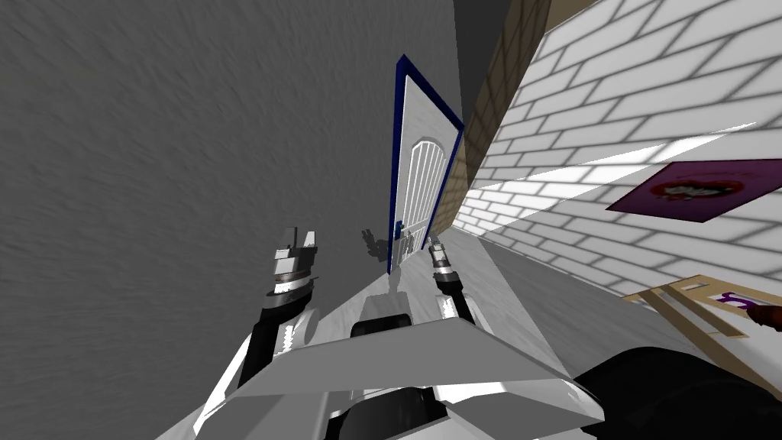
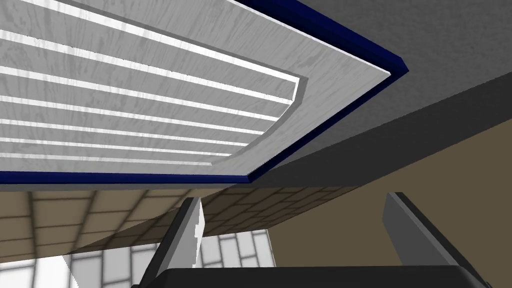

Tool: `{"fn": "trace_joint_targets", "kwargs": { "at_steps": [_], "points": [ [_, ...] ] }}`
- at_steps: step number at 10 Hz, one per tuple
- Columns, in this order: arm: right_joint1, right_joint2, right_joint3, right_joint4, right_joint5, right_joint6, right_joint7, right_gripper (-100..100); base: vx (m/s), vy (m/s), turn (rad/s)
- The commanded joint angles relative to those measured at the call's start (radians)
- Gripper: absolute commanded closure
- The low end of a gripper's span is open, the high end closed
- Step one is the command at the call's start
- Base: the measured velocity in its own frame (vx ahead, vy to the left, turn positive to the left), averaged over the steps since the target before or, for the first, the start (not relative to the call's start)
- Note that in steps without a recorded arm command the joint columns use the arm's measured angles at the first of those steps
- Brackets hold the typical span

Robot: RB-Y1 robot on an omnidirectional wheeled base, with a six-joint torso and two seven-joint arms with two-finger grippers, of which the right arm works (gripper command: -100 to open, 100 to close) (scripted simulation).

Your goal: Pull the door open

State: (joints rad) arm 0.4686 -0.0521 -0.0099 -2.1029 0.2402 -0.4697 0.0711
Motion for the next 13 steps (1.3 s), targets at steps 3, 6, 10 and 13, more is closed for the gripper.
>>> {"fn": "trace_joint_targets", "kwargs": {
  "at_steps": [3,6,10,13],
  "points": [
    [-0.001,0.001,-0.007,0.05,0.097,-0.022,0.059,-100,0.101,-0.056,0.06],
    [0.001,0.004,-0.014,0.093,0.182,-0.043,0.11,-100,0.094,-0.061,0.063],
    [0.003,0.01,-0.024,0.153,0.298,-0.072,0.18,-100,0.097,-0.066,0.067],
    [0.005,0.016,-0.031,0.199,0.388,-0.094,0.233,-100,0.091,-0.08,0.06]
  ]
}}
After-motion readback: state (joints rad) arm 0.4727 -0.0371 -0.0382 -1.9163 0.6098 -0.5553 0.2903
